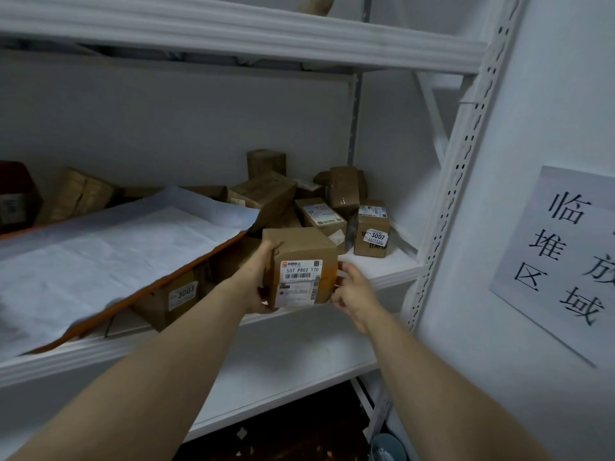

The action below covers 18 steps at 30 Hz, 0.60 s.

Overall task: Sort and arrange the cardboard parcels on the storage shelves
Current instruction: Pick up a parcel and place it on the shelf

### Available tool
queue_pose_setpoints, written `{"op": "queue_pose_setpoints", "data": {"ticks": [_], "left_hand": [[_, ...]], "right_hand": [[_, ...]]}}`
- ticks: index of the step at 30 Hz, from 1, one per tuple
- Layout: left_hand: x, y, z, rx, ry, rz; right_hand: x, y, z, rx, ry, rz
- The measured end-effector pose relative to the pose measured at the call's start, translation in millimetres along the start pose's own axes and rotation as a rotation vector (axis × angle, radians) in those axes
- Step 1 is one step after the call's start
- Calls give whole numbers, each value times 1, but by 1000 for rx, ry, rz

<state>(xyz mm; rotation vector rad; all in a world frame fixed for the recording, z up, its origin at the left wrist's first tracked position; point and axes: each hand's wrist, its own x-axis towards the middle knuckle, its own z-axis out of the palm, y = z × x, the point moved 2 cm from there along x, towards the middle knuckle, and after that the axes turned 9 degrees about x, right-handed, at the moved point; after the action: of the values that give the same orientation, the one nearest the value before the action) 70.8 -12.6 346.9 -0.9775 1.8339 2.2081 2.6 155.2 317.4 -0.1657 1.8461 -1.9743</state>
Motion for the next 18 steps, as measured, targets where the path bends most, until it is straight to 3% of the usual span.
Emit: {"op": "queue_pose_setpoints", "data": {"ticks": [5, 11, 14, 18], "left_hand": [[1, 6, -5, 213, 175, 252], [1, 11, 8, 631, 370, 525], [-3, 13, 14, 715, 324, 596], [-6, 16, 12, 642, 220, 582]], "right_hand": [[1, -8, -2, 107, 85, -24], [0, -21, 15, 40, -84, -2], [2, -22, 15, 14, -120, 25], [9, -20, 7, 89, -91, -5]]}}
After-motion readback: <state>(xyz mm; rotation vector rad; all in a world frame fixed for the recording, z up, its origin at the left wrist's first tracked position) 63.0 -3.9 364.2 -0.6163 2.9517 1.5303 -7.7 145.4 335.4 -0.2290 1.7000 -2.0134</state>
